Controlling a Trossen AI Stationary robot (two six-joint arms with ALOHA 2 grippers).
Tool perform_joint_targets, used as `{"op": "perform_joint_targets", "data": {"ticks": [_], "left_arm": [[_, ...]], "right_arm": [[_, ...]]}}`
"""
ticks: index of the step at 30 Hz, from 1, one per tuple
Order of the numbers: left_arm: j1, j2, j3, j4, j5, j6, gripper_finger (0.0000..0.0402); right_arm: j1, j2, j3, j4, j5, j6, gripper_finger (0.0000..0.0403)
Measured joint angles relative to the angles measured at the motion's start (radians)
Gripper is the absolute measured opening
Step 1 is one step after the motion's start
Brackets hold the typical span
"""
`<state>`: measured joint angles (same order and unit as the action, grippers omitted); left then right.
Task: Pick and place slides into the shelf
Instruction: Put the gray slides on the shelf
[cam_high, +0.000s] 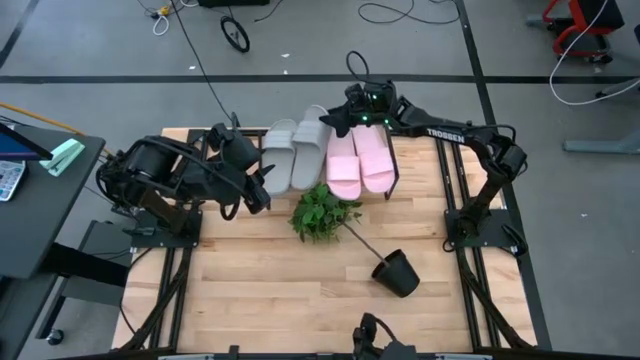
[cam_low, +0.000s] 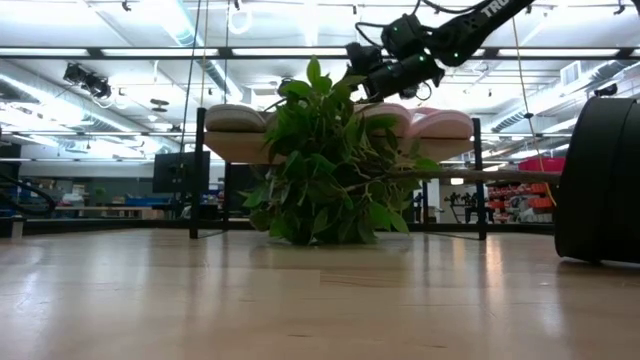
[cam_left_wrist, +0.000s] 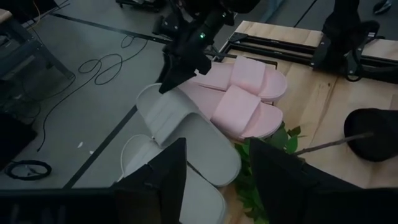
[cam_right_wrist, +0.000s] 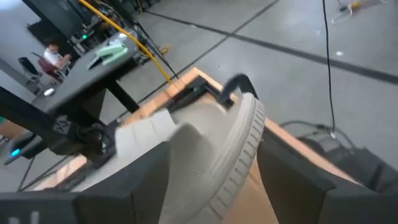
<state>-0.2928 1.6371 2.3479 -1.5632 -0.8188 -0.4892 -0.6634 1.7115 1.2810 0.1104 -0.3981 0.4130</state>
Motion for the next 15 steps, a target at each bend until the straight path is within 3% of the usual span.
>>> {"op": "perform_joint_targets", "data": {"ticks": [4,8,15], "left_arm": [[0.000,0.000,0.000,0.000,0.000,0.000,0.0181],[0.000,0.000,0.000,0.000,0.000,0.001,0.0176],[0.000,0.000,0.000,0.006,0.000,0.002,0.0176]], "right_arm": [[0.000,0.000,0.031,-0.008,0.011,-0.007,0.0245],[0.000,0.000,0.038,-0.091,0.088,-0.017,0.0245],[0.007,0.007,0.039,-0.173,0.100,-0.101,0.0245]]}}
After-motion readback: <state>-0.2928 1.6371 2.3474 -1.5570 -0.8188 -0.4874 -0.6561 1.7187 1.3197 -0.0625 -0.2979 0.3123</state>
